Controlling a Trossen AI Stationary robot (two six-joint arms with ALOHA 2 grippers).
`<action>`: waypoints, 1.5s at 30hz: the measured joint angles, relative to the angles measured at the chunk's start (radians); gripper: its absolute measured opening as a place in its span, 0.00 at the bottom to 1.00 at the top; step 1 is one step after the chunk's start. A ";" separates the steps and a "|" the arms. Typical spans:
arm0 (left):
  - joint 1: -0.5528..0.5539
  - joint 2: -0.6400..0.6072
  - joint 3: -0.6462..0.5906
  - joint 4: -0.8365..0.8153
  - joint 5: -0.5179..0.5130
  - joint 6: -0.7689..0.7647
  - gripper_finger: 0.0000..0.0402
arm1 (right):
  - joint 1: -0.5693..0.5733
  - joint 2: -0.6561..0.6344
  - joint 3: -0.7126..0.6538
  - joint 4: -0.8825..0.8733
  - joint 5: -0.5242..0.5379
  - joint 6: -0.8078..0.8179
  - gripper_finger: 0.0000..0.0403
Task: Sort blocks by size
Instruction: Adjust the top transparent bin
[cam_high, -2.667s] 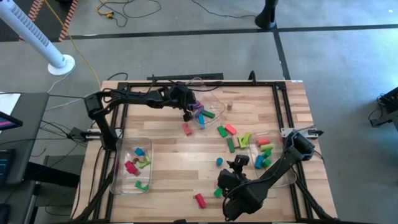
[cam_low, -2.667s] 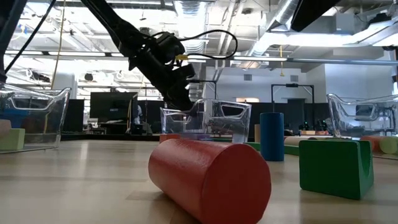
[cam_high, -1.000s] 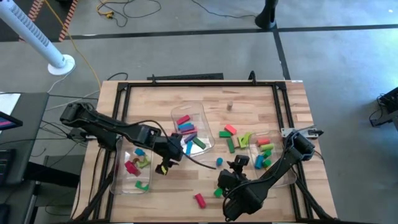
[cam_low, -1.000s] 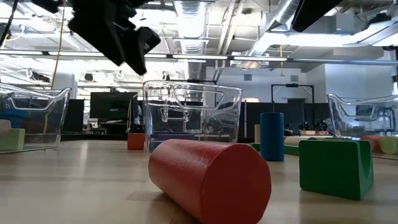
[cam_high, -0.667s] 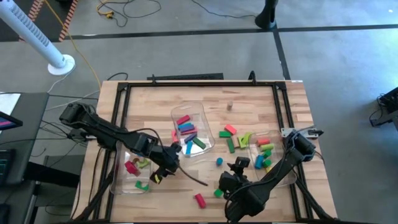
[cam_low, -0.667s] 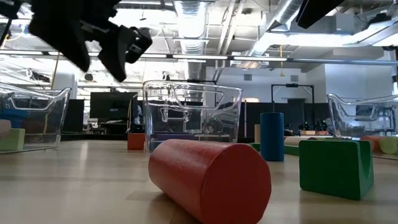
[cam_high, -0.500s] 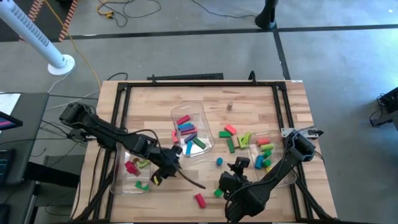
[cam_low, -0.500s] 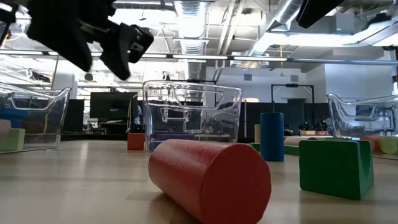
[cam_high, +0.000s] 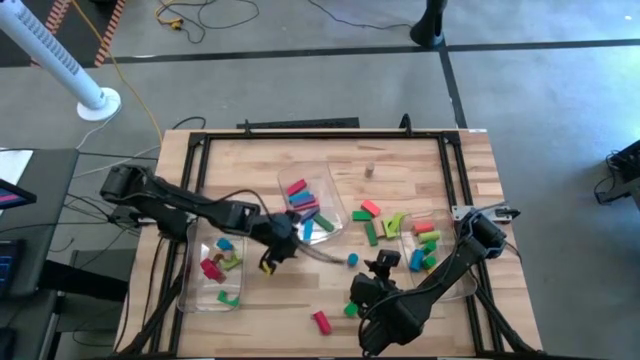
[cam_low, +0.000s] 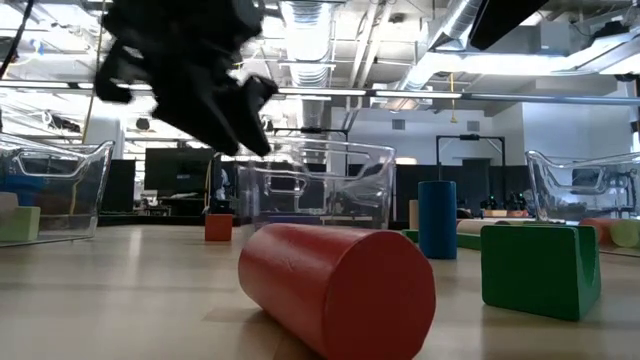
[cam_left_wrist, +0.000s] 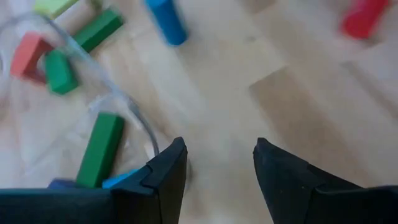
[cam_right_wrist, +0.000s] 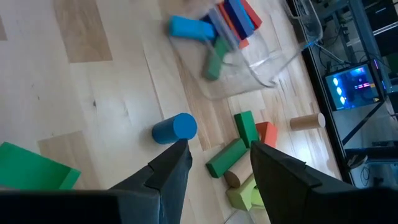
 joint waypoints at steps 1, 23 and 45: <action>0.020 0.016 0.000 0.013 0.010 0.008 0.44 | 0.000 0.000 0.000 -0.001 0.000 -0.001 0.50; 0.295 0.149 0.000 0.353 0.056 0.122 0.44 | -0.005 0.000 0.000 -0.001 0.007 -0.003 0.50; 0.461 0.149 0.000 0.408 0.092 0.112 0.44 | -0.015 0.000 -0.001 0.009 0.060 0.012 0.50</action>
